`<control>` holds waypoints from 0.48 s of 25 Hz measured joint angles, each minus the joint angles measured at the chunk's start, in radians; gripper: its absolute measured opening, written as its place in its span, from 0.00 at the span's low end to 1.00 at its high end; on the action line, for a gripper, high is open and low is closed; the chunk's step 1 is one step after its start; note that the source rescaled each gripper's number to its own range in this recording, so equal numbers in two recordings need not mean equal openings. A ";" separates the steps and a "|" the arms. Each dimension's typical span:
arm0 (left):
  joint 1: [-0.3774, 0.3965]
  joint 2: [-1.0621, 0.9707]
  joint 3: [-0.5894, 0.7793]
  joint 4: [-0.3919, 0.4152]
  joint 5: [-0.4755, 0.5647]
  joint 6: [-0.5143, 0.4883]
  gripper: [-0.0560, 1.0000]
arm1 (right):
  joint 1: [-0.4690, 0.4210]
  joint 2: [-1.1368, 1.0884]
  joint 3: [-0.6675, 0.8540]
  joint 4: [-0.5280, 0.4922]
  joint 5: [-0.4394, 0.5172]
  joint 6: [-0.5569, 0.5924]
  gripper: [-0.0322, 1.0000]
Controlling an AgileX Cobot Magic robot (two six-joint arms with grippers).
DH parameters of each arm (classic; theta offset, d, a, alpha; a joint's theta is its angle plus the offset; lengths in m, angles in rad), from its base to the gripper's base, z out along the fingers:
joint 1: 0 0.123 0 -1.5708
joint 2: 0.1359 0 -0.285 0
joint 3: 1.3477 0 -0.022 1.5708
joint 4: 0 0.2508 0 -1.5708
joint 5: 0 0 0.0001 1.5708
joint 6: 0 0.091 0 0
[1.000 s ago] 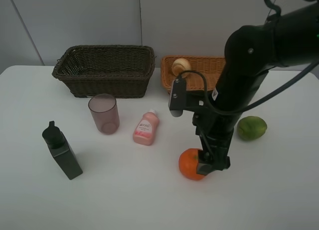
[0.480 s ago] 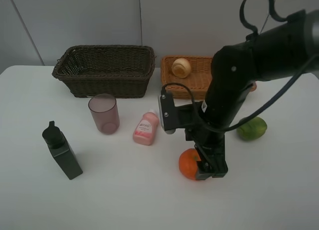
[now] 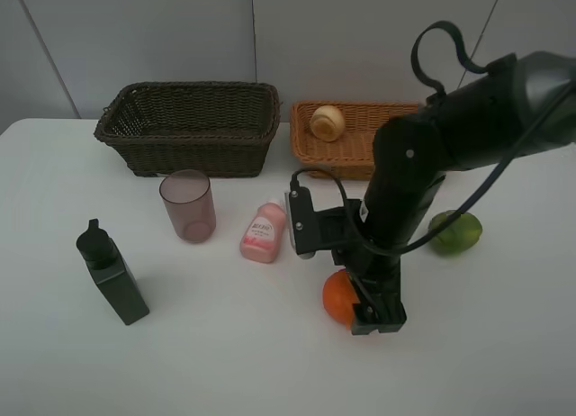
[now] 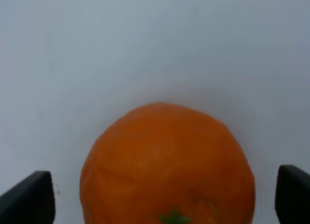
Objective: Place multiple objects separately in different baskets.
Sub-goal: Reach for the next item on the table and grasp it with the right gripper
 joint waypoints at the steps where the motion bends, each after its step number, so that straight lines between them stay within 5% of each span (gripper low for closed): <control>1: 0.000 0.000 0.000 0.000 0.000 0.000 1.00 | 0.000 0.000 0.009 -0.001 -0.015 0.000 1.00; 9: 0.000 0.000 0.000 0.000 0.000 0.000 1.00 | 0.000 0.001 0.031 -0.002 -0.086 0.000 0.99; 12: 0.000 0.000 0.000 0.000 0.000 0.000 1.00 | 0.000 0.001 0.031 -0.002 -0.088 0.000 0.90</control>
